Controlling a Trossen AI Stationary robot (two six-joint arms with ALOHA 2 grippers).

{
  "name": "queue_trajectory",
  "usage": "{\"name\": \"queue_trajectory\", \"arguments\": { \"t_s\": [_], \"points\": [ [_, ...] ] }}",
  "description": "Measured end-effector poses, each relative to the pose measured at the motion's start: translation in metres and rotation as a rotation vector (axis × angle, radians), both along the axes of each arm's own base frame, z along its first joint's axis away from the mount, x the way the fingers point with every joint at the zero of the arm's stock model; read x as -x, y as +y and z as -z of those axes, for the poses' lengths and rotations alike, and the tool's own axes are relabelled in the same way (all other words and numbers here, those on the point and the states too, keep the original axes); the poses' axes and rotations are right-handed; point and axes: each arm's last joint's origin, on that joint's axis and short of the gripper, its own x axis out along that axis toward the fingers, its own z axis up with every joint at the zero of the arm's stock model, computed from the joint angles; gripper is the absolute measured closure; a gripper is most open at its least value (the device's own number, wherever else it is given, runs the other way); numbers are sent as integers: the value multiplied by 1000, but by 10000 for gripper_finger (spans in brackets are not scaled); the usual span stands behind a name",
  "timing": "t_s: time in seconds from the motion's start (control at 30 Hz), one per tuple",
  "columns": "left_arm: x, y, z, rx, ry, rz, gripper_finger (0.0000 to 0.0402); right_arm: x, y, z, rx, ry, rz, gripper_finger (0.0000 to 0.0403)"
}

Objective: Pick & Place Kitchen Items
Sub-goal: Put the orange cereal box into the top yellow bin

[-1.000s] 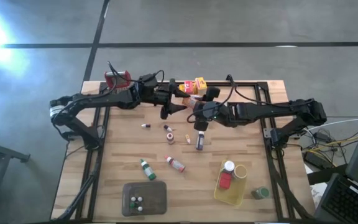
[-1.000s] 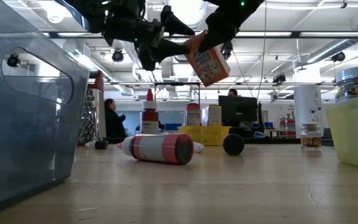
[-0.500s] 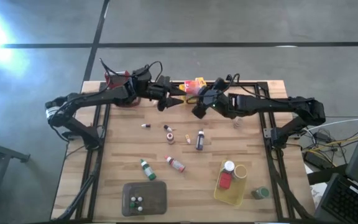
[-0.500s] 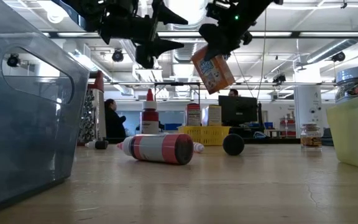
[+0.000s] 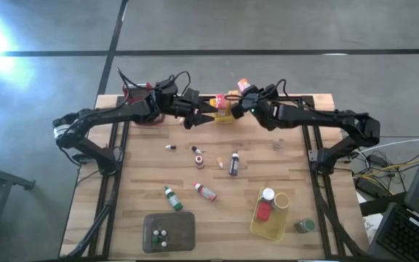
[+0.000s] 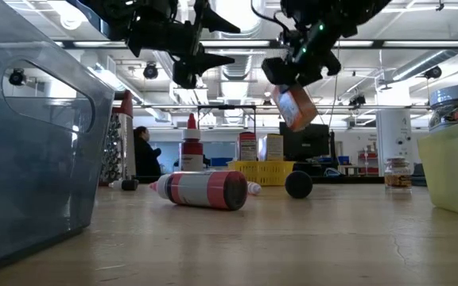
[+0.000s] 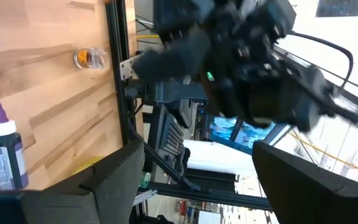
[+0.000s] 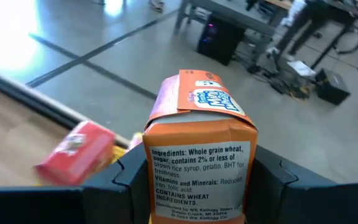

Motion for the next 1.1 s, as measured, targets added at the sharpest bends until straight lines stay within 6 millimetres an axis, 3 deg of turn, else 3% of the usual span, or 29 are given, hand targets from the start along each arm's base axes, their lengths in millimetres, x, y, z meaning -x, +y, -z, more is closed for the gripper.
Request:
{"name": "queue_trajectory", "arguments": {
  "t_s": [0.4, 0.83, 1.1],
  "points": [
    [0, 0, 0, -1, -1, -1, 96, 9, -22, 17, 48, -119, 66, 210],
    [0, 0, 0, -2, -1, -2, 96, -4, -14, -9, 75, -219, -34, 224],
    [0, 0, 0, -2, -1, -2, 96, -14, -14, -5, 99, -320, -88, 222]
  ]
}}
